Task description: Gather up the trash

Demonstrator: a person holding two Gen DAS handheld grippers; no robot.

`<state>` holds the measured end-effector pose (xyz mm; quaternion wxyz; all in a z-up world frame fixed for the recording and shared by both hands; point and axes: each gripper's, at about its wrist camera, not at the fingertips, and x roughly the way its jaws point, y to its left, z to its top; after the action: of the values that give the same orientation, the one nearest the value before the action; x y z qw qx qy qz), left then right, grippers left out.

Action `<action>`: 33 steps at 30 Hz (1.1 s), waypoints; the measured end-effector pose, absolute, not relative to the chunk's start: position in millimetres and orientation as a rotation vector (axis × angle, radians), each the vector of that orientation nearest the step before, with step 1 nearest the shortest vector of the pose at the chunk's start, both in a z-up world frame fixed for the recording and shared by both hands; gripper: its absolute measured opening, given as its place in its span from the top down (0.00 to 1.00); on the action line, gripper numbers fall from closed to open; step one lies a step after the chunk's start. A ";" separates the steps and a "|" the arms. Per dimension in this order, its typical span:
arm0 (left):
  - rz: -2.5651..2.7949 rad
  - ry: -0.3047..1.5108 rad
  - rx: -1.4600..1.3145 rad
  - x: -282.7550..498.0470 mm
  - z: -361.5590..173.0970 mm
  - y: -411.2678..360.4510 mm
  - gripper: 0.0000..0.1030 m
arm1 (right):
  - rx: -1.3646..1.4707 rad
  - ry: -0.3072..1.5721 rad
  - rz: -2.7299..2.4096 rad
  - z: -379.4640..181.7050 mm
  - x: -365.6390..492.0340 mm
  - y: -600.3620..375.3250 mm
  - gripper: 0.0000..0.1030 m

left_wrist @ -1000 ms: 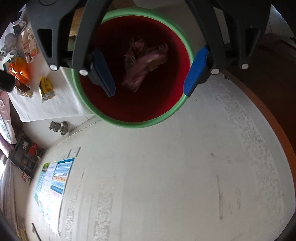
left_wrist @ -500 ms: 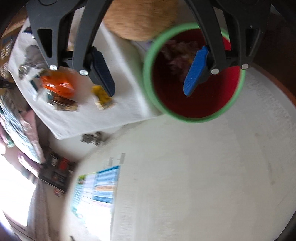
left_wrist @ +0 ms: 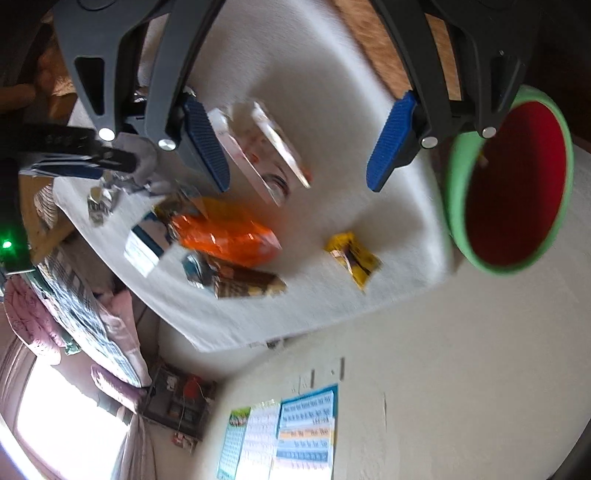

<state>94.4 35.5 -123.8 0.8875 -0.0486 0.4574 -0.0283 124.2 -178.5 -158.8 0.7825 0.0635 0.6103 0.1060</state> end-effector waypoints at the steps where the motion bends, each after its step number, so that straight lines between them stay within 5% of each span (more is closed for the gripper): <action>1: -0.065 0.967 -0.111 94.9 -127.8 34.4 0.29 | 0.134 1.330 0.226 -162.3 124.4 -178.0 0.26; 3: -0.070 0.983 -0.114 93.4 -133.4 30.6 0.29 | 0.148 1.360 0.235 -168.9 125.8 -177.9 0.60; 6: -0.081 1.002 -0.110 93.3 -138.5 26.4 0.29 | 0.228 1.327 0.281 -159.7 124.8 -181.0 0.65; 14: -0.108 1.064 -0.091 113.8 -161.2 7.5 0.29 | 0.232 1.042 0.268 -97.6 116.9 -196.3 0.65; 25: -0.096 1.122 -0.059 120.1 -189.9 -5.5 0.29 | 0.178 0.966 0.299 -83.5 112.4 -185.1 0.63; 30: -0.095 1.102 -0.049 116.9 -187.9 0.2 0.50 | 0.110 1.043 0.316 -96.6 112.8 -174.7 0.61; 33: -0.110 1.080 -0.035 114.5 -180.7 0.3 0.72 | 0.076 1.144 0.346 -117.4 112.9 -165.3 0.61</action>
<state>114.5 0.3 -180.7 0.8561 -0.0165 0.5139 -0.0525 112.9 -165.3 -117.4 0.8260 0.0356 0.5384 0.1629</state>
